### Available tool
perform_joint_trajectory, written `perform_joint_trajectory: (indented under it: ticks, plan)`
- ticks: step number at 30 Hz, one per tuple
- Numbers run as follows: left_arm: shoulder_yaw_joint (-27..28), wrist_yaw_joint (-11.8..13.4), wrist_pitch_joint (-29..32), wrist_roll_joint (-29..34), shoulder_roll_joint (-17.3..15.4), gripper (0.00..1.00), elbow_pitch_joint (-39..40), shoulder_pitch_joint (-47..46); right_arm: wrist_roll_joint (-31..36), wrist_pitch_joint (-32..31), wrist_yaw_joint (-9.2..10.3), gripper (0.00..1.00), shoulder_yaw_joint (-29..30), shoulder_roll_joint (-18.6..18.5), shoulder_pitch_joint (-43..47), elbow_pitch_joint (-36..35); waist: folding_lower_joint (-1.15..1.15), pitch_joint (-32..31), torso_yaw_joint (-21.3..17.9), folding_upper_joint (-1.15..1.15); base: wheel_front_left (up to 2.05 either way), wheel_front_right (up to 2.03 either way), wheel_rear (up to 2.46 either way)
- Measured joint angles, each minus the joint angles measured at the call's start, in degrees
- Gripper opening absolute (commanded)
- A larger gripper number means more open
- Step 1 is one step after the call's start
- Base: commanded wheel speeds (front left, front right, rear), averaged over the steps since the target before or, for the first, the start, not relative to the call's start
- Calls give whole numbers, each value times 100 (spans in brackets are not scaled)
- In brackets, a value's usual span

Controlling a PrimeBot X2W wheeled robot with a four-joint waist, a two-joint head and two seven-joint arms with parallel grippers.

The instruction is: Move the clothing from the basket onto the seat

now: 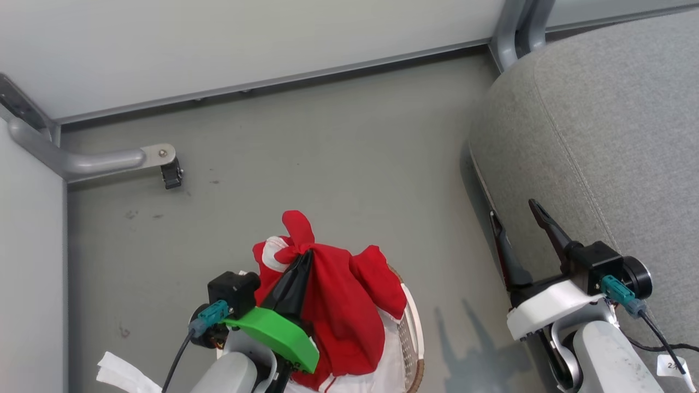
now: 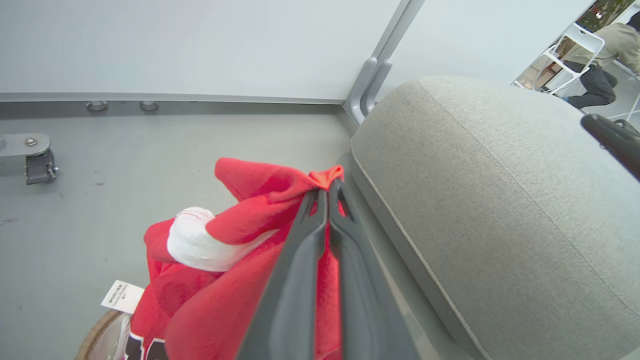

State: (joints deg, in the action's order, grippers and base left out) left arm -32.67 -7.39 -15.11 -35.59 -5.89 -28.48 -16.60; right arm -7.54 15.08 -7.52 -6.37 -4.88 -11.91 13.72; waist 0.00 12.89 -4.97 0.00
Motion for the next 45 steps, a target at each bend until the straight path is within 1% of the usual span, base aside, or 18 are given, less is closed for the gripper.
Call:
perform_joint_trajectory:
  ticks: [4, 6, 14, 19, 21, 25, 31, 35, 39, 44, 45]
  plan:
    - [229, 0, -1, 199, 59, 0, 537, 121, -11, 0, 0, 100, -49, 29, 139, 49, 0, -285, 88, 0, 0, 0, 0]
    - [325, 0, -1, 396, 63, 0, 775, 131, -12, 0, 0, 100, -66, 43, 219, 59, 0, -413, 125, 0, 0, 0, 0]
    - [525, 0, -1, 623, 97, 0, 1536, 149, -80, 0, 0, 100, -93, 26, 422, 100, 0, -837, 262, 0, 0, 0, 0]
    - [679, 0, -1, 717, 116, 0, 1894, 29, -54, 0, 0, 100, -325, 8, 459, 120, 0, -925, 332, 0, 0, 0, 0]
    - [666, 0, 0, 740, 129, 0, 1973, -44, -56, 0, 0, 100, -625, -40, 460, 119, 0, -932, 360, 0, 0, 0, 0]
    - [486, 0, -1, 755, 127, 0, 2081, -129, -164, 0, -1, 100, -1415, -132, 405, 37, 0, -928, 429, 0, 0, 0, 0]
    - [101, 0, -1, 748, 120, 0, 2100, -195, -314, 0, -1, 100, -2228, -259, -164, -98, 0, -922, 584, 0, 0, 0, 0]
    - [-105, 0, 0, 693, 126, 0, 2102, -194, -279, 1, -1, 100, -2419, -290, -565, 80, 0, -925, 696, 0, 0, 0, 0]
    - [-192, 0, -1, 544, 153, 0, 2078, -190, -261, 0, 0, 100, -2444, -176, -936, 371, 0, -930, 820, 0, 0, 0, 0]
    - [-385, 0, -1, 464, 183, 0, 2074, -196, -213, 0, -1, 100, -2529, -19, -1188, 1046, 0, -930, 965, 0, 0, 0, 0]
    - [-421, 0, -1, 442, 186, 0, 2076, -196, -252, 1, 0, 86, -2536, -2, -1218, 1177, 0, -930, 992, 0, 0, 0, 0]
